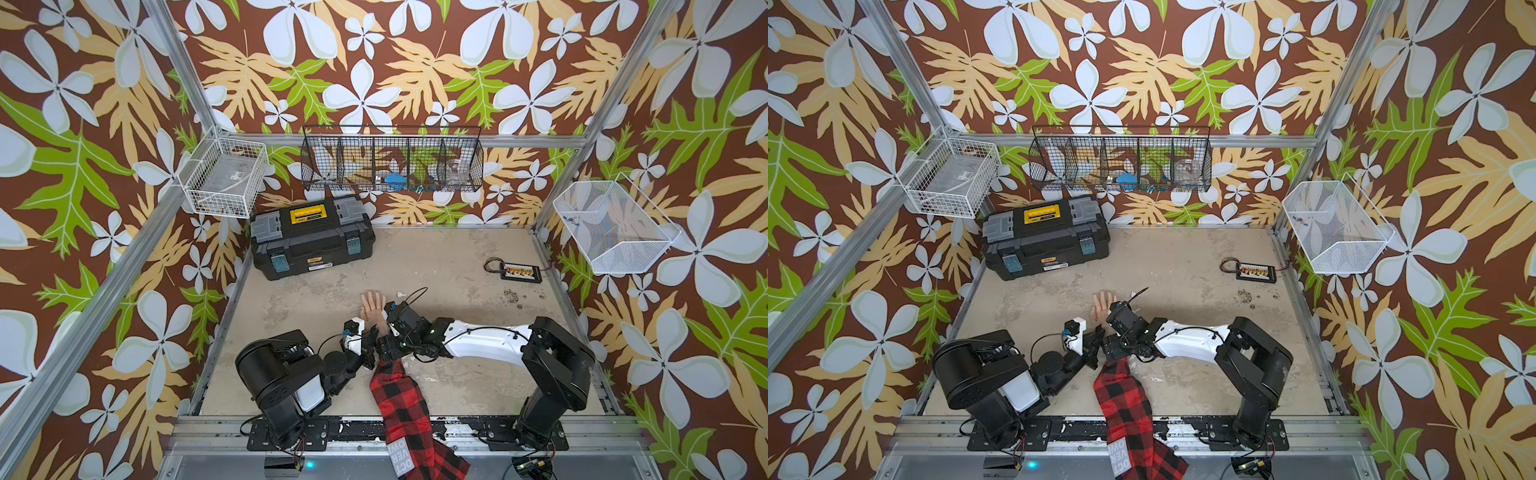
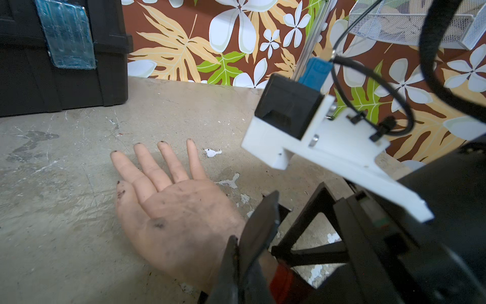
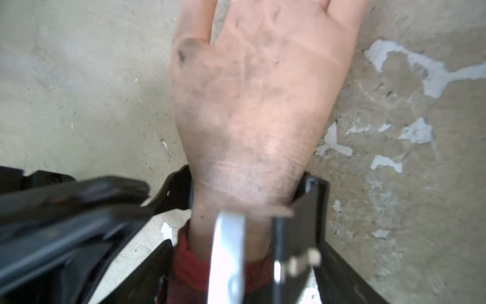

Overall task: Take off the watch
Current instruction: Take off the watch from the hand.

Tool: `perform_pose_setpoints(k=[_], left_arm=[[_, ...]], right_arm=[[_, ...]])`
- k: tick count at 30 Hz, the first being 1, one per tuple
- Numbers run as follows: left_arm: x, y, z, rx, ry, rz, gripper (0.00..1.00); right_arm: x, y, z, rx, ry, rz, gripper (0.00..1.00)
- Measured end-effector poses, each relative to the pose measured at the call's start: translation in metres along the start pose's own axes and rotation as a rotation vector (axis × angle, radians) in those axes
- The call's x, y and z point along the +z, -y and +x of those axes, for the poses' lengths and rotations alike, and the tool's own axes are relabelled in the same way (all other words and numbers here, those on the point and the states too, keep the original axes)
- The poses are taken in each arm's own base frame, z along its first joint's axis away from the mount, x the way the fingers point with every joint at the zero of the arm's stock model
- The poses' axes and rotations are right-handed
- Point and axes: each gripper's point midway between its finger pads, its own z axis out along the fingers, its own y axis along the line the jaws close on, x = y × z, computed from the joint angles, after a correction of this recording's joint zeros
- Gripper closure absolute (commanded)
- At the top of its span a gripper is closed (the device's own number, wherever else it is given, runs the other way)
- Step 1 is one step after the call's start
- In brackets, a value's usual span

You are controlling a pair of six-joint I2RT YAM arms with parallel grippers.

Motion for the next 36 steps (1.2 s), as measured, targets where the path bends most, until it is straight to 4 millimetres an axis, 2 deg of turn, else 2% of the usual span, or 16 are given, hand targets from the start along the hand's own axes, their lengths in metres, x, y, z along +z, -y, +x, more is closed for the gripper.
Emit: perform_pose_setpoints(k=[6,13,17,23,25,31,36], left_arm=[[0.0,0.001,-0.001,0.0,-0.001,0.003,1.0],[-0.001,0.001,-0.003,-0.002,0.005,0.005,1.0],[-0.001,0.001,-0.008,-0.006,0.023,-0.002,1.0],[0.005,0.006,-0.041,-0.014,0.122,-0.009,1.0],[0.009,0.005,-0.046,-0.01,0.126,-0.03,1.0],[0.022,-0.009,-0.044,0.02,0.051,-0.121,1.0],[0.031,-0.02,-0.04,0.039,-0.054,-0.188,1.0]], right_arm=[[0.007,-0.002,0.002,-0.003,-0.01,-0.016,0.3],[0.008,-0.005,0.004,-0.003,-0.011,-0.036,0.53],[-0.001,-0.004,0.004,-0.003,-0.008,-0.038,0.64],[-0.022,0.001,-0.005,0.029,0.035,-0.062,0.69],[-0.029,0.005,-0.007,0.042,0.05,-0.069,0.69],[-0.051,0.015,-0.014,0.076,0.104,-0.09,0.69],[-0.054,0.04,-0.008,0.134,0.11,-0.062,0.7]])
